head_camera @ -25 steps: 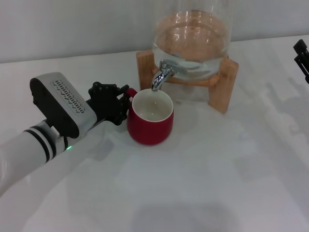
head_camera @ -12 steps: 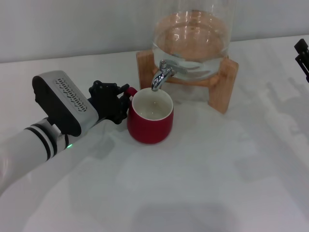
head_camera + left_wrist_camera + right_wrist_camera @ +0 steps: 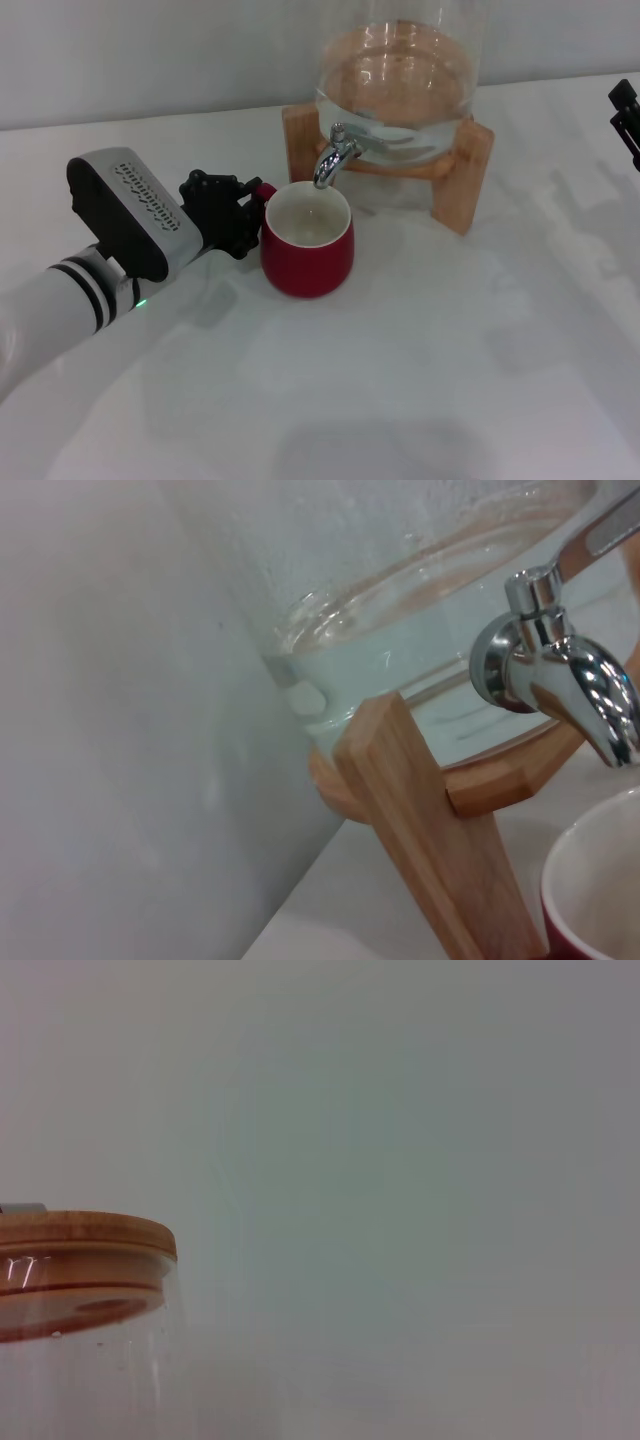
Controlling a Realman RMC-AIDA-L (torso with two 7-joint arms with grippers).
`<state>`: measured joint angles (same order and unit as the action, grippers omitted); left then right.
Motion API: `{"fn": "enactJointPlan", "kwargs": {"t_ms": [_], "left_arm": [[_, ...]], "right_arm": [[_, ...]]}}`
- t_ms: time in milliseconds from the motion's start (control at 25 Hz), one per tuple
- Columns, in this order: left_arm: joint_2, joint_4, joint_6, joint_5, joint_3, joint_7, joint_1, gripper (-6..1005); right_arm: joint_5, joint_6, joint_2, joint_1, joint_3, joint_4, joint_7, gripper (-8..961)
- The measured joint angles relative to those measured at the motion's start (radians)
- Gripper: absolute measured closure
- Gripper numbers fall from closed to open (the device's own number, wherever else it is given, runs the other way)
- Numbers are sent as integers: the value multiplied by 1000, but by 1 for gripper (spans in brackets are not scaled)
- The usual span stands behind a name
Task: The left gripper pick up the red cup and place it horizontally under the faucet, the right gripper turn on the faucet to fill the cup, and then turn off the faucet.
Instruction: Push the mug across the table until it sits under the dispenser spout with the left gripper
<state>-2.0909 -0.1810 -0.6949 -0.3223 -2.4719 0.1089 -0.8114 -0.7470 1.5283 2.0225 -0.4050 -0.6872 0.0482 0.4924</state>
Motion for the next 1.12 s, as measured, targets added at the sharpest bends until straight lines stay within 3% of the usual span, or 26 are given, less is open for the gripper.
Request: {"fn": "enactJointPlan", "kwargs": {"t_ms": [1120], "left_arm": [[-5, -31, 9, 25, 0, -29, -4, 897]], "right_arm": [[0, 1, -2, 12, -26, 1, 0, 231]]}}
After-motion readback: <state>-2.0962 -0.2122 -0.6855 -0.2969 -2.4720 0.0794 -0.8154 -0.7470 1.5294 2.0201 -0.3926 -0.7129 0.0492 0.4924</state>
